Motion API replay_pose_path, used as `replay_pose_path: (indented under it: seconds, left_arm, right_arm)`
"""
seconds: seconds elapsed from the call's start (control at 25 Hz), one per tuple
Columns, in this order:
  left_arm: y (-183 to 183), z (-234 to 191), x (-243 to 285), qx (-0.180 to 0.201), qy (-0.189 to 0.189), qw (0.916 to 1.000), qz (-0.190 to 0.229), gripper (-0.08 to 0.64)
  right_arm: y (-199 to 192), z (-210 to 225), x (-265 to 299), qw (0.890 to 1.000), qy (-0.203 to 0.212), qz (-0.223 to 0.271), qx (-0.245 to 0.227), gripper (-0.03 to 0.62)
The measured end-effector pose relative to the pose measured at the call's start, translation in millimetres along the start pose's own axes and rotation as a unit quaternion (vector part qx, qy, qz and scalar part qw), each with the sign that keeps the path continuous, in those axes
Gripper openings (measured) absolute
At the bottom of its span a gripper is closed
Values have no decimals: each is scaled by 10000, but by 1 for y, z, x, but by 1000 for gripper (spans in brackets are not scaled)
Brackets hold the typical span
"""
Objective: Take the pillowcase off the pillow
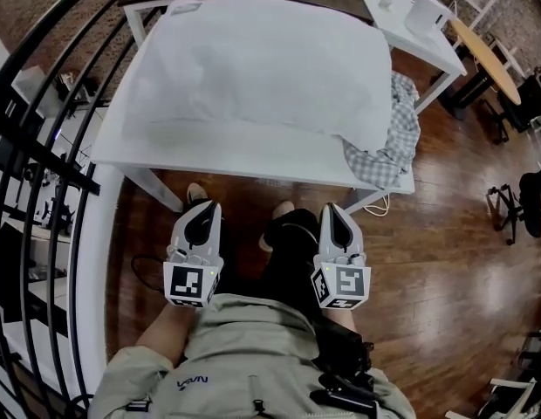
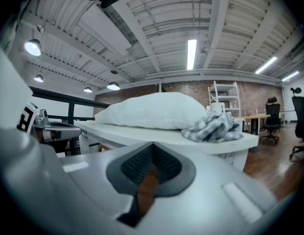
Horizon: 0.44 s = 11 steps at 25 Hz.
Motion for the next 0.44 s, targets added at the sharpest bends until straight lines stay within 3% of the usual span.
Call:
replay_pose_path:
  seconds: [0.44]
  left_arm:
    - [0, 5, 4, 43, -62, 10000, -16, 6]
  right_arm:
    - [-7, 7, -3, 9999, -34, -41, 94, 2]
Point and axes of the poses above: the fingertips, and each gripper's own axes: x forward along the fingers, z to its right, y out of its top, the point moved 1 cm from there along -x, backward along the fingers, and after that the axes turned 10 degrees about y, right-handed, at the moved point
